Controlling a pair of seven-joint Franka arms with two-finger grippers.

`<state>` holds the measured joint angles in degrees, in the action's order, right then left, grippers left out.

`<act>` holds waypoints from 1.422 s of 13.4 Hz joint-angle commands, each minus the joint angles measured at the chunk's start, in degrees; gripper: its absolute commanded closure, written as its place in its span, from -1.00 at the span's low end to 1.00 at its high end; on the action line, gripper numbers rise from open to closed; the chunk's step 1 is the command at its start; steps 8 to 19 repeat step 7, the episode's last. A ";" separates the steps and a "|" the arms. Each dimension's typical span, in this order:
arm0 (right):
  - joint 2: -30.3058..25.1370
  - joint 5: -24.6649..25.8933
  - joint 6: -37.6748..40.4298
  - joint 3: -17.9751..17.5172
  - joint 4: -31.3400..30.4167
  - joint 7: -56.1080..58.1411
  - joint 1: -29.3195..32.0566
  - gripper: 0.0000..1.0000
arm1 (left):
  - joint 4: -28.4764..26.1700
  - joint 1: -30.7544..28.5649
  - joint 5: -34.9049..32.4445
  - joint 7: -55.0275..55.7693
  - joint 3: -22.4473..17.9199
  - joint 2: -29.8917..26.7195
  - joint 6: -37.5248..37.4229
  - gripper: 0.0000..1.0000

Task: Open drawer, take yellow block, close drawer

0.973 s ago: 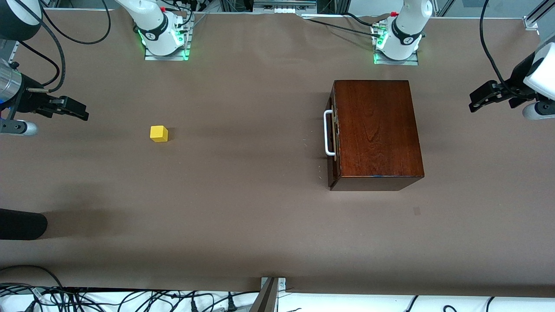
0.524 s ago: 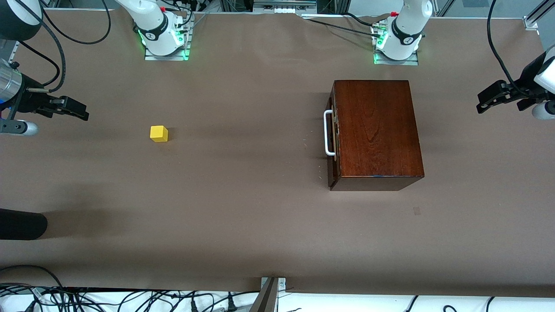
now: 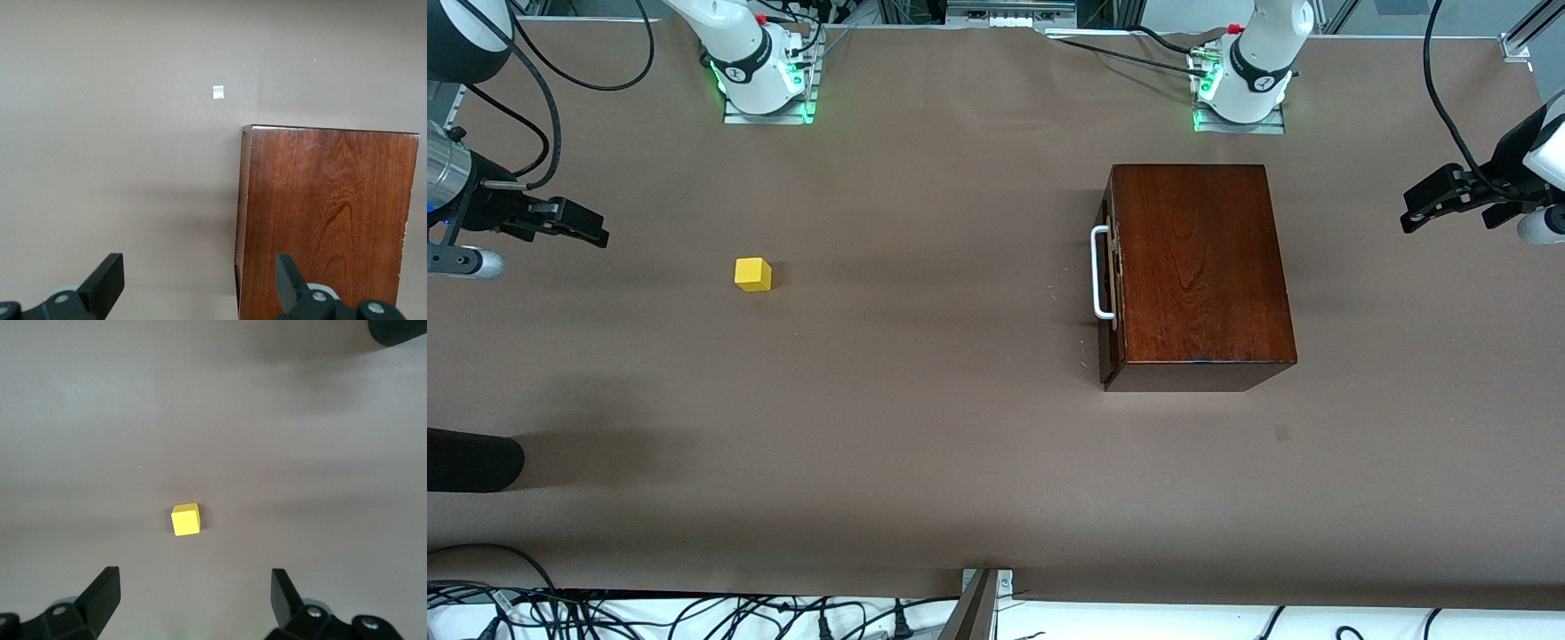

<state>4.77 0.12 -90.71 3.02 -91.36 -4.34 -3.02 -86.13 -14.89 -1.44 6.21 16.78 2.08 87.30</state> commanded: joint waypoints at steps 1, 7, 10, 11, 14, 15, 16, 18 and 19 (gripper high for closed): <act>-0.90 -0.38 0.62 0.23 0.13 0.21 -0.23 -1.00 | 1.05 -0.14 0.39 -1.37 0.71 0.46 0.06 -1.00; -0.90 -0.38 0.54 0.05 0.13 0.30 -0.23 -1.00 | 1.05 -0.13 0.48 -1.29 0.62 0.55 -0.03 -1.00; -0.90 -0.38 0.54 0.05 0.13 0.30 -0.23 -1.00 | 1.05 -0.13 0.48 -1.29 0.62 0.55 -0.03 -1.00; -0.90 -0.38 0.54 0.05 0.13 0.30 -0.23 -1.00 | 1.05 -0.13 0.48 -1.29 0.62 0.55 -0.03 -1.00; -0.90 -0.38 0.54 0.05 0.13 0.30 -0.23 -1.00 | 1.05 -0.13 0.48 -1.29 0.62 0.55 -0.03 -1.00; -0.90 -0.38 0.54 0.05 0.13 0.30 -0.23 -1.00 | 1.05 -0.13 0.48 -1.29 0.62 0.55 -0.03 -1.00; -0.90 -0.38 0.54 0.05 0.13 0.30 -0.23 -1.00 | 1.05 -0.13 0.48 -1.29 0.62 0.55 -0.03 -1.00; -0.90 -0.38 0.54 0.05 0.13 0.30 -0.23 -1.00 | 1.05 -0.13 0.48 -1.29 0.62 0.55 -0.03 -1.00; -0.90 -0.38 0.54 0.05 0.13 0.30 -0.23 -1.00 | 1.05 -0.13 0.48 -1.29 0.62 0.55 -0.03 -1.00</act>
